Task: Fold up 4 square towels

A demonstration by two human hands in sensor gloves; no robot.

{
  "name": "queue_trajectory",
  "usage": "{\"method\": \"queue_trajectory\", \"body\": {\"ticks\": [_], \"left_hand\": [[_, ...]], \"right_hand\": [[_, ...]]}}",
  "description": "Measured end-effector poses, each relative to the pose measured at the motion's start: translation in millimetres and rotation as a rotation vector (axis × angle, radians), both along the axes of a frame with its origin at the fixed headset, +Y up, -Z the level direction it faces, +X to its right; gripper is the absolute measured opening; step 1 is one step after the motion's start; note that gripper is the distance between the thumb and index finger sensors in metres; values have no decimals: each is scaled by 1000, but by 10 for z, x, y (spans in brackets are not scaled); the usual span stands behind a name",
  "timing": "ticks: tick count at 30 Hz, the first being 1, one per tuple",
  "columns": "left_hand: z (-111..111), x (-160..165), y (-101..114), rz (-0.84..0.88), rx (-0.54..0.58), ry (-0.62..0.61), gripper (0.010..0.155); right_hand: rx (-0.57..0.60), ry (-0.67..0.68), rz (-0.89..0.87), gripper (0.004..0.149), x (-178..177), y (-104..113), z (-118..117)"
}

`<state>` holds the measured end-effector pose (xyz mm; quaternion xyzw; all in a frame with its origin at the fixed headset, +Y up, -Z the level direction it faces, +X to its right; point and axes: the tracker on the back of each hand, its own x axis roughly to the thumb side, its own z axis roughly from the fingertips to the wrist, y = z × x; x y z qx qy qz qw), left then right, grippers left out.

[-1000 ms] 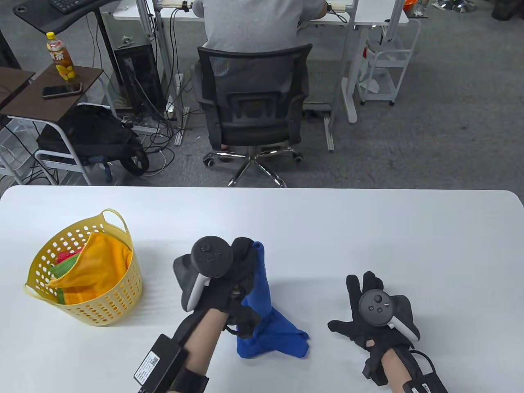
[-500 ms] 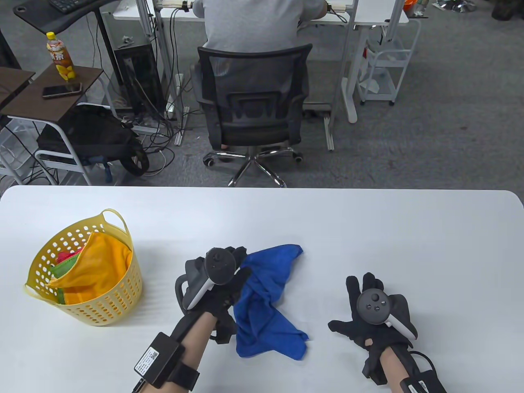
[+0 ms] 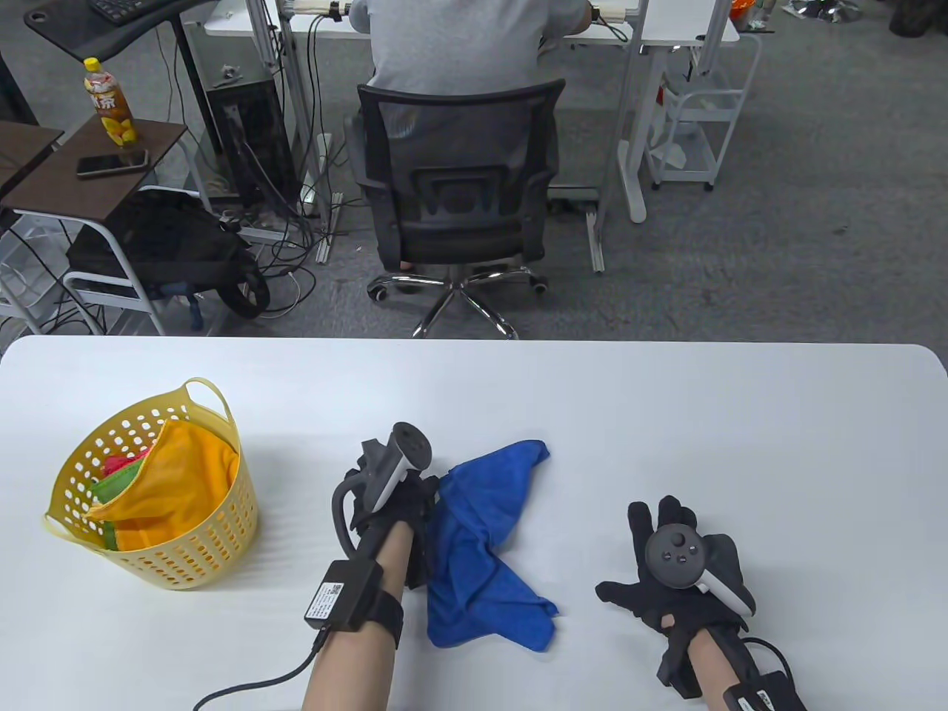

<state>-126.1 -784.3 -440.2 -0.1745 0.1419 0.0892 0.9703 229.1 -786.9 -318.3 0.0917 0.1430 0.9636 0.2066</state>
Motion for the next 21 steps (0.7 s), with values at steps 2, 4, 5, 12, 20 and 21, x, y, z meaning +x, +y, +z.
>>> {"method": "queue_trajectory", "body": {"ticks": [2,4,5,12,20,21], "left_hand": [[-57,105,-66,-33,-46,-32,66],[-91,182,-116,-51,-67,-20,66],[-105,205,-112,-55,-42,-10,64],[-91,240,-88,-13,-38,-58,38],[221,106,473,200,249,-121,40],[283,91,575,234,282,-134,40]], "right_hand": [[0,-3,-3,110,4,1,-3],[-2,-6,-4,110,7,-2,-6],[-4,-6,-3,110,7,-4,-7],[-8,-1,5,110,-10,-2,-1],[0,18,0,110,-61,12,4],[-19,28,-5,110,-74,25,12]]}}
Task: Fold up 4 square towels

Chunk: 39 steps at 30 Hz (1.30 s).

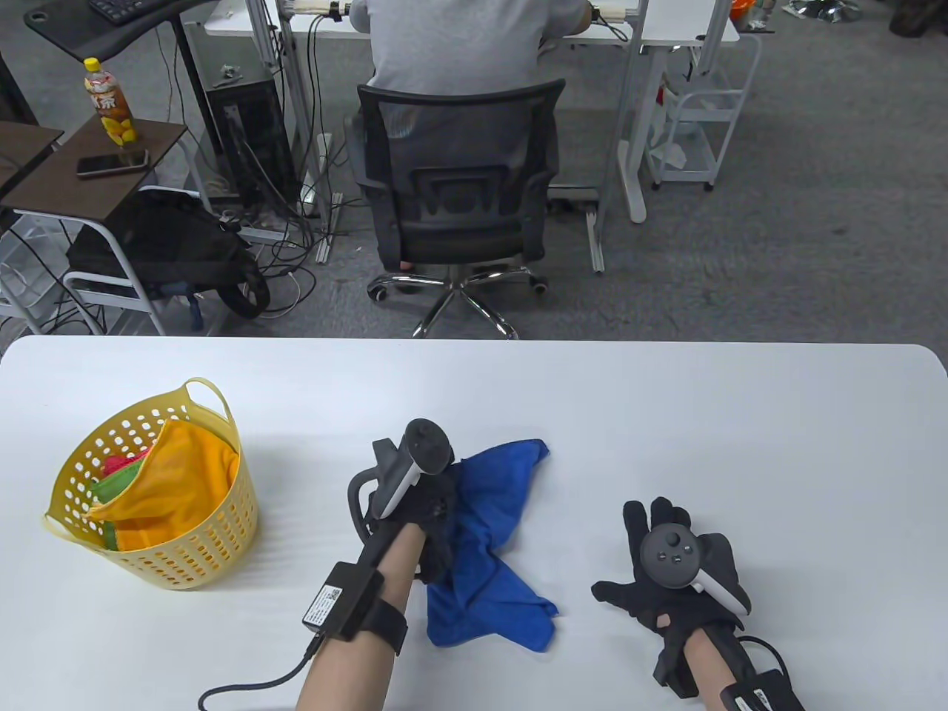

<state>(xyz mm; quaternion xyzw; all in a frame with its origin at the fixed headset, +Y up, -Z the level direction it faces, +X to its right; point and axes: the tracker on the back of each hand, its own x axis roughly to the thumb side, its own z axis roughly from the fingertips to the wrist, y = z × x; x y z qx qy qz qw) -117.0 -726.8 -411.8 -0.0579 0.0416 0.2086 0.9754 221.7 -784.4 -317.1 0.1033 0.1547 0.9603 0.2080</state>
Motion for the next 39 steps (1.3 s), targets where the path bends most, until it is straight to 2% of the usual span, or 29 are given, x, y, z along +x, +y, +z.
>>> {"method": "queue_trajectory", "body": {"ticks": [3,7,9,12,15,19,22,24,28,30,34,39], "left_hand": [[205,-23,279,135,77,-23,41],[445,-28,601,271,87,-60,50],[604,-16,777,336,103,-93,45],[847,54,903,430,109,-178,41],[1101,183,914,515,134,-250,40],[1336,388,834,532,165,-327,40],[1435,542,712,519,151,-384,40],[1441,604,653,511,132,-404,40],[1418,639,578,523,99,-420,41],[1410,629,561,521,100,-420,41],[1388,584,553,475,131,-392,41],[1382,561,557,405,160,-378,40]], "right_hand": [[13,12,-31,110,-32,54,32],[63,21,-63,108,-64,149,81],[136,24,-151,99,-115,260,124],[203,37,-311,85,-215,387,206],[258,49,-475,78,-311,517,309],[274,36,-665,78,-379,604,410],[264,69,-678,78,-419,609,440],[284,75,-640,75,-432,596,450],[295,89,-629,52,-448,583,441],[306,96,-640,47,-460,584,438],[285,141,-651,45,-451,560,416],[281,114,-699,43,-391,545,385]]}}
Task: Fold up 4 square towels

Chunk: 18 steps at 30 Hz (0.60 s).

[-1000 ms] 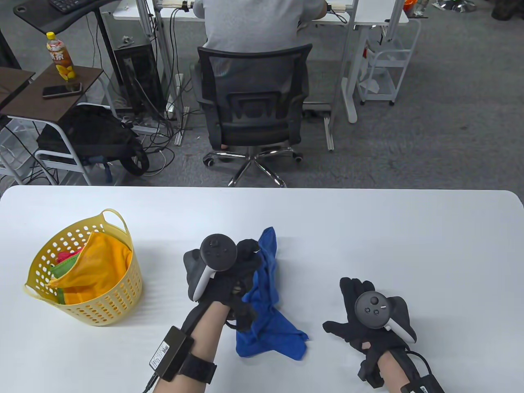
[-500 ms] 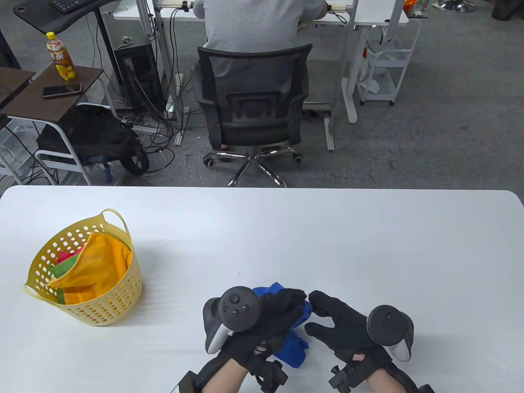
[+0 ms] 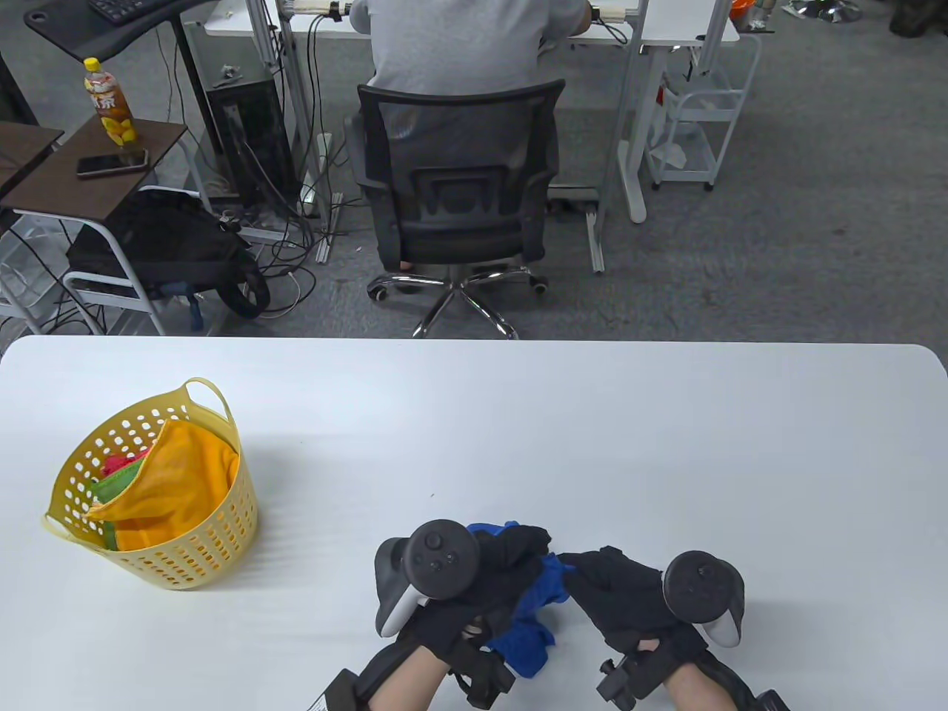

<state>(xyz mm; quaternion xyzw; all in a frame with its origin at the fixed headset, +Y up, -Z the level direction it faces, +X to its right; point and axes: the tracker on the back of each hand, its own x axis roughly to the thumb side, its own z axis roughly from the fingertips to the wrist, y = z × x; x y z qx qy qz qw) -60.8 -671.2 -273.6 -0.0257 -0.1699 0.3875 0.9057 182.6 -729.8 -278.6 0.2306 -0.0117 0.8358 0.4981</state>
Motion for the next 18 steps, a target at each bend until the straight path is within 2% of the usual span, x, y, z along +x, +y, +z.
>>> {"method": "queue_trajectory", "body": {"ticks": [3,6,11,14,18], "left_hand": [[5,-32,29,-31,34,31,40],[-14,-167,94,-45,75,92,41],[-70,-573,224,-51,139,261,42],[-69,-802,299,-98,194,383,42],[-20,-1017,485,-245,282,504,42]], "right_hand": [[6,-85,-33,41,95,13,-27],[-5,-206,25,41,289,42,-91],[92,-513,174,40,726,168,-134],[133,-711,93,40,1028,353,-67],[179,-819,-110,40,1325,658,119]]}}
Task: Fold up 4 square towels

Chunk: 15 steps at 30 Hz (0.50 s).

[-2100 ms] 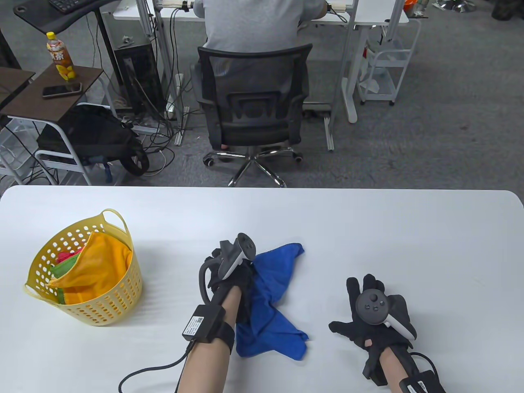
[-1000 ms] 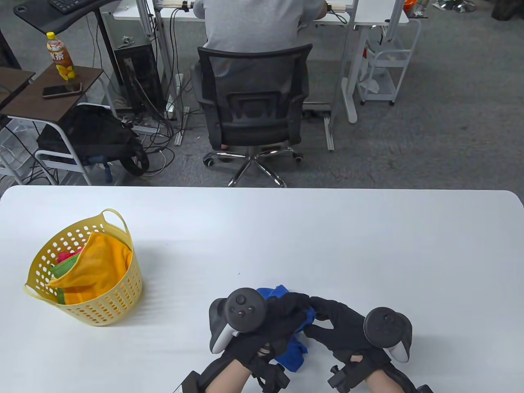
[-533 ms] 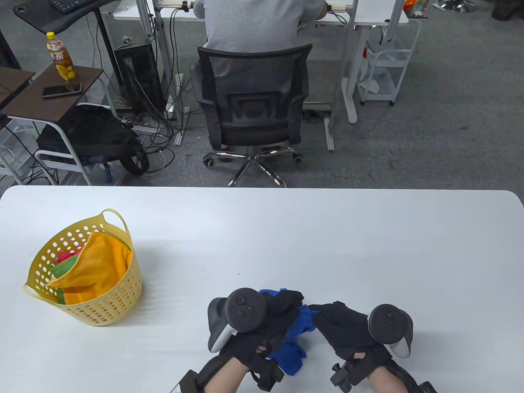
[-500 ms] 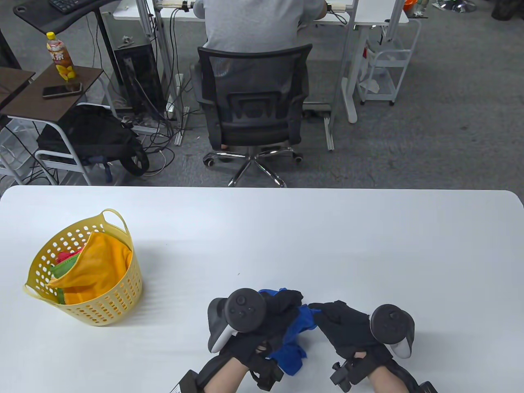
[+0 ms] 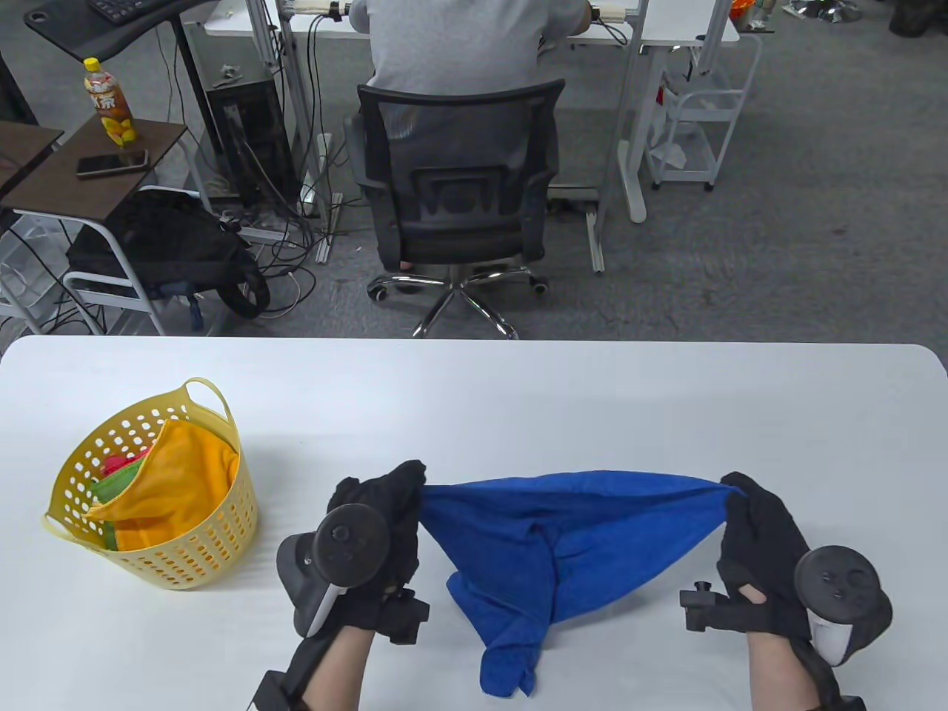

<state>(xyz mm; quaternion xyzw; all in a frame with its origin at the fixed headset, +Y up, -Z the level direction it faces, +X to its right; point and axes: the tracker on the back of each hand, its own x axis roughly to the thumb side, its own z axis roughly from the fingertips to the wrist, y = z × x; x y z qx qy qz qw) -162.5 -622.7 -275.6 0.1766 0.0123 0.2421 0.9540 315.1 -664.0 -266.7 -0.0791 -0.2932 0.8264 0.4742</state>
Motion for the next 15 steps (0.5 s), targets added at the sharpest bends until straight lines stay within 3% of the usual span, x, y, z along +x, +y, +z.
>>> {"method": "queue_trajectory", "body": {"ticks": [8,15], "left_hand": [[343,-198,583,-264,105,77,48],[731,-444,1237,-217,223,60,47]], "right_hand": [[171,72,-67,40,-21,762,469],[282,232,-119,39,-91,1374,820]]}}
